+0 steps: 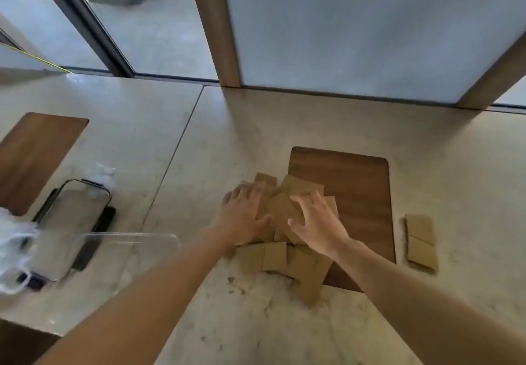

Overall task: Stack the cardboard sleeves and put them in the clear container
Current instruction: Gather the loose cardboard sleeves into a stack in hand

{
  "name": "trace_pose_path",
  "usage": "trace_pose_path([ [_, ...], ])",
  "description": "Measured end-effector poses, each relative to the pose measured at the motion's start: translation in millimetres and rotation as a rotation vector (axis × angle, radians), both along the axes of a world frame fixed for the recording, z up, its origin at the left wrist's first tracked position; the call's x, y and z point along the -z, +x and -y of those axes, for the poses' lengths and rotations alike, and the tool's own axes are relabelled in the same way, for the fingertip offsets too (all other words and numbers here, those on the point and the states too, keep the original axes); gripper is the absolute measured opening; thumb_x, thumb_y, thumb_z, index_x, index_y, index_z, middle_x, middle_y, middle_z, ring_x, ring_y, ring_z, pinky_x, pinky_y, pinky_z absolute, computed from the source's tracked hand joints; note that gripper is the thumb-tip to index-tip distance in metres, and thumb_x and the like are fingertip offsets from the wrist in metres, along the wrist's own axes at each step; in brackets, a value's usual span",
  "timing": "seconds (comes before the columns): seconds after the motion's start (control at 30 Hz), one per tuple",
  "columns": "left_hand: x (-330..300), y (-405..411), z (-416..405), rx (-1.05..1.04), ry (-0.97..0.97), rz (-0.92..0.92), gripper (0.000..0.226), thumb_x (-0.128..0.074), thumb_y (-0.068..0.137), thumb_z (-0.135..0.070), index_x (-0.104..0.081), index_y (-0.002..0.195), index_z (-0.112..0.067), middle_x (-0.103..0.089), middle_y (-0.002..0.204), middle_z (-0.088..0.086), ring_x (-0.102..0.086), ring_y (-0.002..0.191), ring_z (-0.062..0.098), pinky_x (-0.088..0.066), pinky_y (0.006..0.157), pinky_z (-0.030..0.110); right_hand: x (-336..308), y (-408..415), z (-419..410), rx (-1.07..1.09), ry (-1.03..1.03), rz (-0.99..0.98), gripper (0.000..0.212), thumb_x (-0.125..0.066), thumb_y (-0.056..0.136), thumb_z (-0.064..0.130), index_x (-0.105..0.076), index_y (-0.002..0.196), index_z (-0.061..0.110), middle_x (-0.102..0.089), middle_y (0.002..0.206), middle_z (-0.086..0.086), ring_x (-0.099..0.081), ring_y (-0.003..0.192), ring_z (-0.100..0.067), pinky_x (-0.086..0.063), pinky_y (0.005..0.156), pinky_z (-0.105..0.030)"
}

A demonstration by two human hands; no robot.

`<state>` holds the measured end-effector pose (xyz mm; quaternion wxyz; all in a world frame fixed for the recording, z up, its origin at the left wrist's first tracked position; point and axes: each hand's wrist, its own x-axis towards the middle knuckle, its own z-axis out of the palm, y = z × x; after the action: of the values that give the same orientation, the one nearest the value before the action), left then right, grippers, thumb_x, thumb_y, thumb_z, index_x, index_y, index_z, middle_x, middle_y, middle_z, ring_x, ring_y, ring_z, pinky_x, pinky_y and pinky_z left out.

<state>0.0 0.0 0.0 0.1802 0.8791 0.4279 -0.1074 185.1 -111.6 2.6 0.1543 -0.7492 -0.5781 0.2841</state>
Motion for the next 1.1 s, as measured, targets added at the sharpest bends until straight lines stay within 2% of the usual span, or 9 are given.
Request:
trace_pose_path([
  [0.2, 33.5, -18.3, 24.0, -0.100, -0.183, 0.003, 0.083, -0.051, 0.103, -0.056, -0.008, 0.167, -0.024, -0.017, 0.174, 0.014, -0.016, 0.159, 0.036, -0.017, 0.126, 0.051, 23.0, -14.4, 4.6, 0.191, -0.078, 0.037, 0.061, -0.065, 0.096, 0.052, -0.051, 0.145, 0.019, -0.048, 0.140, -0.007, -0.046, 0.132, -0.024, -0.050, 0.102, -0.035],
  [0.4, 32.5, -24.6, 35.4, -0.105, -0.157, 0.019, 0.074, -0.046, 0.108, -0.042, -0.008, 0.168, -0.021, -0.007, 0.176, 0.012, -0.004, 0.162, 0.033, -0.009, 0.128, 0.052, 36.3, -24.9, 6.6, 0.344, -0.116, 0.013, 0.067, -0.074, 0.090, 0.050, -0.051, 0.143, 0.018, -0.053, 0.137, -0.006, -0.048, 0.130, -0.026, -0.047, 0.106, -0.038],
  [0.53, 19.3, -27.6, 46.5, -0.202, -0.107, 0.117, 0.063, -0.048, 0.108, -0.035, -0.025, 0.164, -0.016, -0.023, 0.171, 0.014, -0.018, 0.157, 0.035, -0.019, 0.128, 0.053, 38.7, -23.4, 9.4, 0.407, -0.026, -0.112, 0.032, -0.069, 0.096, 0.037, -0.062, 0.123, 0.021, -0.060, 0.119, -0.003, -0.051, 0.116, -0.024, -0.045, 0.100, -0.038],
  [0.6, 11.4, -26.1, 53.2, -0.312, -0.118, 0.181, 0.046, -0.048, 0.109, -0.031, -0.047, 0.149, -0.009, -0.049, 0.150, 0.014, -0.045, 0.139, 0.035, -0.039, 0.115, 0.051, 35.2, -16.3, 13.0, 0.427, 0.028, -0.286, 0.015, -0.065, 0.099, 0.034, -0.062, 0.110, 0.025, -0.064, 0.108, 0.004, -0.058, 0.103, -0.016, -0.051, 0.086, -0.030],
  [0.67, 3.8, -21.1, 58.4, -0.533, -0.286, 0.310, 0.033, -0.047, 0.110, -0.031, -0.065, 0.116, -0.005, -0.066, 0.107, 0.011, -0.066, 0.099, 0.031, -0.054, 0.087, 0.046, 30.4, -7.4, 18.3, 0.399, 0.059, -0.468, 0.007, -0.061, 0.102, 0.031, -0.060, 0.107, 0.025, -0.067, 0.094, 0.007, -0.063, 0.080, -0.002, -0.049, 0.063, -0.014],
  [0.77, 0.9, -20.0, 70.7, -0.817, -0.591, 0.467, 0.037, -0.046, 0.111, -0.030, -0.071, 0.095, -0.009, -0.068, 0.076, 0.007, -0.060, 0.056, 0.017, -0.047, 0.051, 0.028, 27.7, 2.0, 24.9, 0.322, 0.074, -0.458, 0.020, -0.053, 0.106, 0.027, -0.061, 0.123, 0.019, -0.065, 0.083, 0.009, -0.060, 0.060, 0.004, -0.044, 0.049, -0.012],
  [0.93, 13.8, -24.6, 87.9, -1.059, -0.723, 0.598, 0.037, -0.046, 0.112, -0.026, -0.071, 0.099, -0.002, -0.069, 0.069, 0.010, -0.059, 0.054, 0.022, -0.043, 0.050, 0.031, 25.4, 16.9, 25.0, 0.456, -0.054, -0.431, 0.024, -0.048, 0.107, 0.026, -0.058, 0.127, 0.016, -0.068, 0.086, -0.002, -0.072, 0.073, -0.024, -0.048, 0.047, -0.028],
  [1.0, 18.5, -25.1, 89.5, -1.119, -0.774, 0.654, 0.036, -0.048, 0.111, -0.025, -0.070, 0.098, -0.001, -0.068, 0.066, 0.010, -0.058, 0.052, 0.023, -0.045, 0.048, 0.032, 24.7, 19.0, 26.3, 0.467, -0.026, -0.395, 0.015, -0.050, 0.106, 0.026, -0.062, 0.104, 0.017, -0.063, 0.085, 0.002, -0.065, 0.073, -0.019, -0.043, 0.048, -0.020],
  [1.1, 21.5, -24.9, 81.8, -1.098, -0.845, 0.689, 0.038, -0.048, 0.112, -0.025, -0.069, 0.102, 0.005, -0.070, 0.062, 0.011, -0.064, 0.049, 0.025, -0.050, 0.044, 0.030, 16.7, 16.7, 28.2, 0.530, 0.112, -0.306, 0.036, -0.051, 0.107, 0.035, -0.054, 0.073, 0.021, -0.056, 0.073, 0.005, -0.054, 0.068, -0.013, -0.036, 0.055, -0.022],
])
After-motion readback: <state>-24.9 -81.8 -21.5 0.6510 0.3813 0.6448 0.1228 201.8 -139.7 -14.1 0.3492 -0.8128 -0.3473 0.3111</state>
